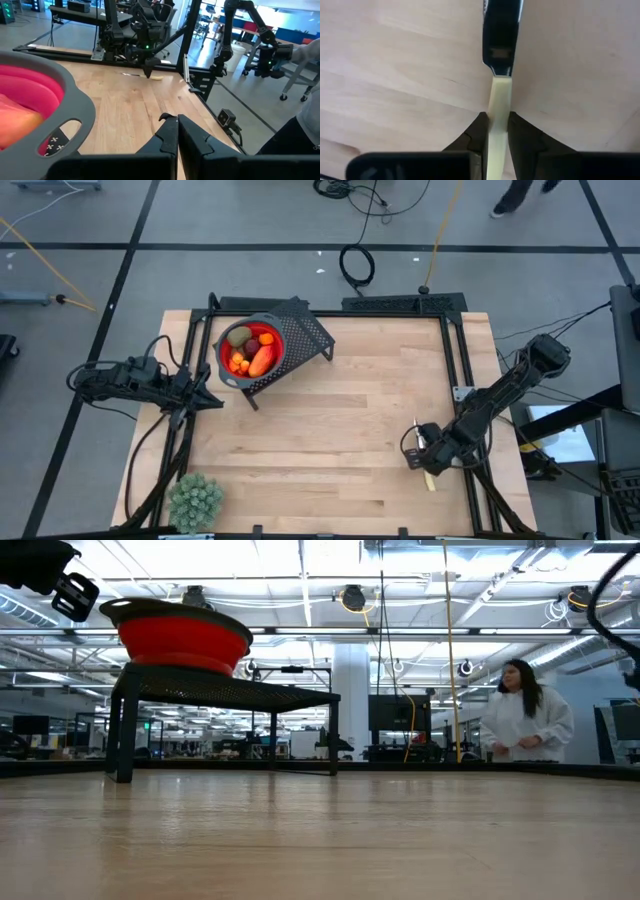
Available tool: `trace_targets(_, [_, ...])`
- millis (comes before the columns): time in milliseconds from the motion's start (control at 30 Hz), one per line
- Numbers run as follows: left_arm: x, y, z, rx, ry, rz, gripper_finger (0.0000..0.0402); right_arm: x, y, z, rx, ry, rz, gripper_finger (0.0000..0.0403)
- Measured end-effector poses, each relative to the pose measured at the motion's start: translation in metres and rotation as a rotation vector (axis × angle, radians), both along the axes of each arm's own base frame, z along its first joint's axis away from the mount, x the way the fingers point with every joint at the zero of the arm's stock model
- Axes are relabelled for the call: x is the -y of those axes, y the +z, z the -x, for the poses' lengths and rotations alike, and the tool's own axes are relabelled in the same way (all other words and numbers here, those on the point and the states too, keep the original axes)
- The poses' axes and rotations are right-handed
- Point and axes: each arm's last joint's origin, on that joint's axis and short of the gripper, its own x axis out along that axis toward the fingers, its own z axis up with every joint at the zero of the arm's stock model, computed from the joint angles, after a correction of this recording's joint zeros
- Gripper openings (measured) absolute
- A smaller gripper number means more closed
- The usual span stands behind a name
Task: Pick & Place Fruit
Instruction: Put the knife on the shelf
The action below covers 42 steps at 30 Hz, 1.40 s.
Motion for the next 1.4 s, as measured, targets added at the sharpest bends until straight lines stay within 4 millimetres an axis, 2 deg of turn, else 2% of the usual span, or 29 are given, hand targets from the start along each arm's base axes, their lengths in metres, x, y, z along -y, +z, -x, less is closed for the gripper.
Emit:
trace_targets(367, [0.000, 0.000, 0.000, 0.000, 0.000, 0.000, 0.0007, 0.004, 0.032, -0.025, 0.068, 0.059, 0.003, 0.0041])
trace_targets(600, [0.000, 0.000, 0.000, 0.000, 0.000, 0.000, 0.0008, 0.014, 0.065, -0.043, 0.116, 0.088, 0.058, 0.0041])
trace_targets(800, [0.000, 0.000, 0.000, 0.001, 0.000, 0.001, 0.0008, 0.031, 0.091, -0.060, 0.180, 0.085, 0.150, 0.0041])
trace_targets(1200, [0.000, 0.002, 0.000, 0.006, 0.004, 0.040, 0.0008, 0.071, 0.122, -0.106, 0.263, 0.200, 0.247, 0.0041])
trace_targets(1400, [0.000, 0.002, 0.000, 0.003, 0.006, 0.051, 0.0008, 0.102, 0.157, -0.132, 0.347, 0.260, 0.268, 0.0041])
